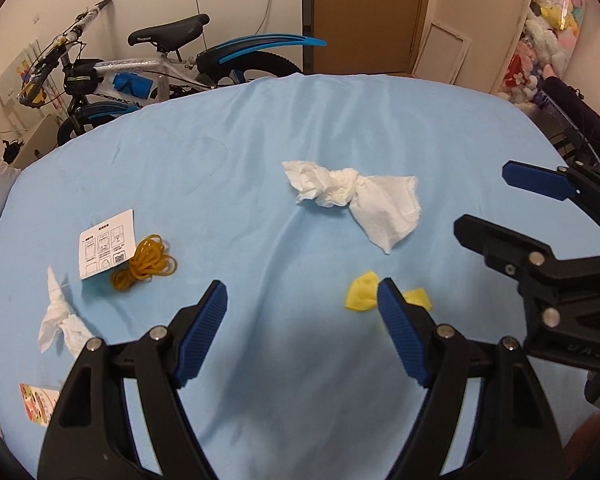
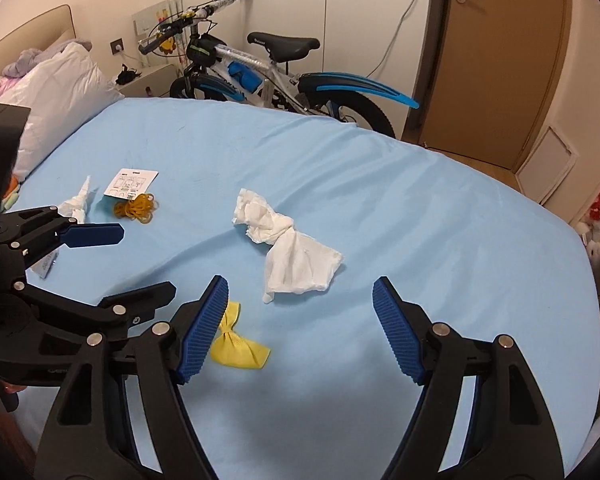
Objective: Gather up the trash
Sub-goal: 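Grasp the yellow bow with the left gripper while the right gripper grasps the white tissue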
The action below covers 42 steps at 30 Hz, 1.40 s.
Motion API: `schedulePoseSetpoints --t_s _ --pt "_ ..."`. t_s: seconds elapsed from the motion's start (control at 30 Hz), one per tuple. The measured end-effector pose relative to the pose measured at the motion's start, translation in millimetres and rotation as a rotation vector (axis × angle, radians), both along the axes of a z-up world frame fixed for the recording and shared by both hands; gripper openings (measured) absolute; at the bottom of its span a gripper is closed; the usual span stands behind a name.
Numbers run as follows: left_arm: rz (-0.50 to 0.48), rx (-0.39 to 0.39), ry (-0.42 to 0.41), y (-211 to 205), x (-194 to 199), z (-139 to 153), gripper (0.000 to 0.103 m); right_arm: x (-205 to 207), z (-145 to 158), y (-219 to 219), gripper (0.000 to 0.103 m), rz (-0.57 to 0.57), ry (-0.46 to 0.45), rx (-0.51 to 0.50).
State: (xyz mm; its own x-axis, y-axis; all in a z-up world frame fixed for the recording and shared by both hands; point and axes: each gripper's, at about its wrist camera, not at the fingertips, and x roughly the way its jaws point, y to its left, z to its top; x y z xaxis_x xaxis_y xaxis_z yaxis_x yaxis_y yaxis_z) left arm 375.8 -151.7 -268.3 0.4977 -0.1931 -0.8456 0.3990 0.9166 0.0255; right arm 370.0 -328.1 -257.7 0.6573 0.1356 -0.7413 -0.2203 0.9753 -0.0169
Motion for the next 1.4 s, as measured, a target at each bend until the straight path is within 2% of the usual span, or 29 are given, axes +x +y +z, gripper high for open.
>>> schedulePoseSetpoints --t_s 0.13,0.23,0.3,0.37,0.43,0.63,0.87,0.93,0.97,1.03,1.17,1.3,1.4 --pt "-0.003 -0.010 0.007 7 11 -10 0.077 27 -28 8 0.066 0.023 0.034 0.001" --pt "-0.015 0.024 -0.020 5 14 -14 0.077 40 -44 13 0.059 0.032 0.052 -0.011" --pt "-0.021 0.012 -0.015 3 15 -14 0.077 46 -54 17 0.048 0.039 0.074 -0.032" --pt "-0.027 -0.001 -0.009 1 16 -15 0.077 51 -66 20 0.018 0.052 0.109 -0.063" --pt "-0.038 0.000 -0.006 -4 15 -17 0.077 50 -71 18 0.004 0.047 0.119 -0.077" --pt "-0.085 0.018 0.003 -25 8 -28 0.077 34 -58 -10 0.002 -0.018 0.069 -0.042" --pt "-0.153 0.045 0.025 -57 1 -47 0.077 22 -52 -42 0.002 -0.066 0.074 -0.045" --pt "-0.176 0.051 0.060 -62 -1 -56 0.036 20 -53 -48 0.002 -0.075 0.077 -0.042" --pt "-0.183 0.053 0.096 -65 0 -63 0.024 19 -53 -50 0.002 -0.078 0.078 -0.041" --pt "-0.189 0.062 0.067 -66 -5 -64 0.023 17 -54 -52 0.002 -0.084 0.080 -0.034" --pt "-0.200 0.050 0.065 -67 -8 -60 0.015 14 -54 -52 0.002 -0.089 0.081 -0.023" --pt "-0.191 0.044 0.042 -64 -11 -52 0.014 8 -48 -48 0.002 -0.091 0.073 -0.012" --pt "-0.149 0.033 0.024 -57 -13 -39 0.013 1 -39 -47 0.002 -0.095 0.063 -0.007"
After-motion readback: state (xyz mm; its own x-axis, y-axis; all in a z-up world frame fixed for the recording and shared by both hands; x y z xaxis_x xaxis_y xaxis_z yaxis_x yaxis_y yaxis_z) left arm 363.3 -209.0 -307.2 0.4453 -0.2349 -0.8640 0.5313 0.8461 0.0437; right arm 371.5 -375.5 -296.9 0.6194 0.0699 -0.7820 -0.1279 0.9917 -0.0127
